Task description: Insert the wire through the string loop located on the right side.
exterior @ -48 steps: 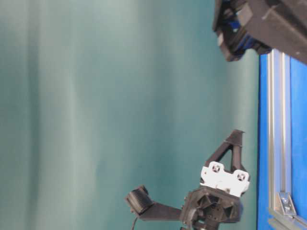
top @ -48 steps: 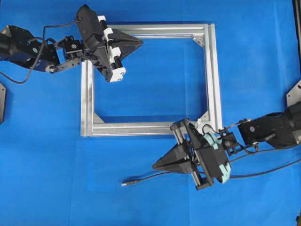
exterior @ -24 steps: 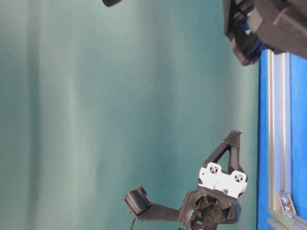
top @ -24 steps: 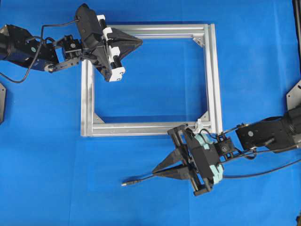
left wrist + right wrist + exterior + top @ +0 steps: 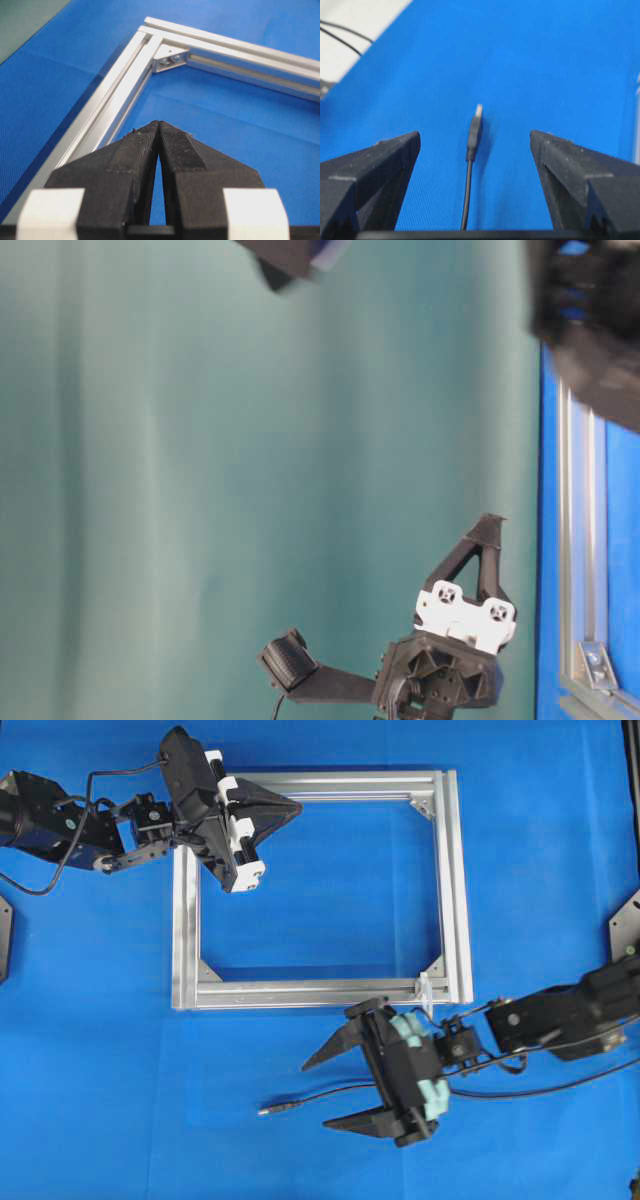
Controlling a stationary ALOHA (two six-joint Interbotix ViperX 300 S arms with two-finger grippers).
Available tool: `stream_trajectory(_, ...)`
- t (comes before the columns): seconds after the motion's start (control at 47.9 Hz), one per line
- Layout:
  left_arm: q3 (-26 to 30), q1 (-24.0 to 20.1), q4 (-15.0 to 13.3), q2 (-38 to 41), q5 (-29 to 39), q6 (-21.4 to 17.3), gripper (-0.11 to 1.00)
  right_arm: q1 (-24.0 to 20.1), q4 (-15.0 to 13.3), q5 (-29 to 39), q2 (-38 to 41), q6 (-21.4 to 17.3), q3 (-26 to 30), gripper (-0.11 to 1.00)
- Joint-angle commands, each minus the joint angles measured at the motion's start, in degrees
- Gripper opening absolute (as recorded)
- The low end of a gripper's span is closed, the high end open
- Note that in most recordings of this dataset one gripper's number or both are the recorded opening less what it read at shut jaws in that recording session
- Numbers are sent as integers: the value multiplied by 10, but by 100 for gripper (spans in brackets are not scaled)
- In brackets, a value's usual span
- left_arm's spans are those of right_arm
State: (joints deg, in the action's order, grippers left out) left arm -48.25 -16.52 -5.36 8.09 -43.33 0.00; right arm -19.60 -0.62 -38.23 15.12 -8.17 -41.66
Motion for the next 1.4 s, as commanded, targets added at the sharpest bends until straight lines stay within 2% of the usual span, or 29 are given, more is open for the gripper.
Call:
stream_trajectory(0.0, 4, -2, 2, -17, -5, -1, 0, -7, 21, -3, 10, 0, 15, 77)
stream_trajectory(0.146, 3, -2, 3, -17, -4, -1, 0, -11, 59, -4, 38, 0, 20, 77)
stream_trajectory(0.271, 0, -2, 2, -18, -4, -1, 0, -15, 77, -8, 57, 0, 26, 77)
stream_trajectory(0.626, -4, -2, 3, -19, -4, 0, 0, -14, 79, -5, 76, 2, 39, 74)
stream_trajectory(0.71, -5, -2, 2, -19, -4, 0, 0, -15, 78, -5, 76, 4, 39, 64)
stream_trajectory(0.898, -6, -2, 2, -19, -4, 1, 0, -14, 78, -10, 69, 8, 31, 17)
stream_trajectory(1.023, -6, -2, 2, -19, -4, 0, 0, -14, 78, -10, 63, 8, 28, -2)
stream_trajectory(1.378, -6, -2, 2, -19, -3, 1, 0, -14, 77, 6, 46, 8, 33, -3)
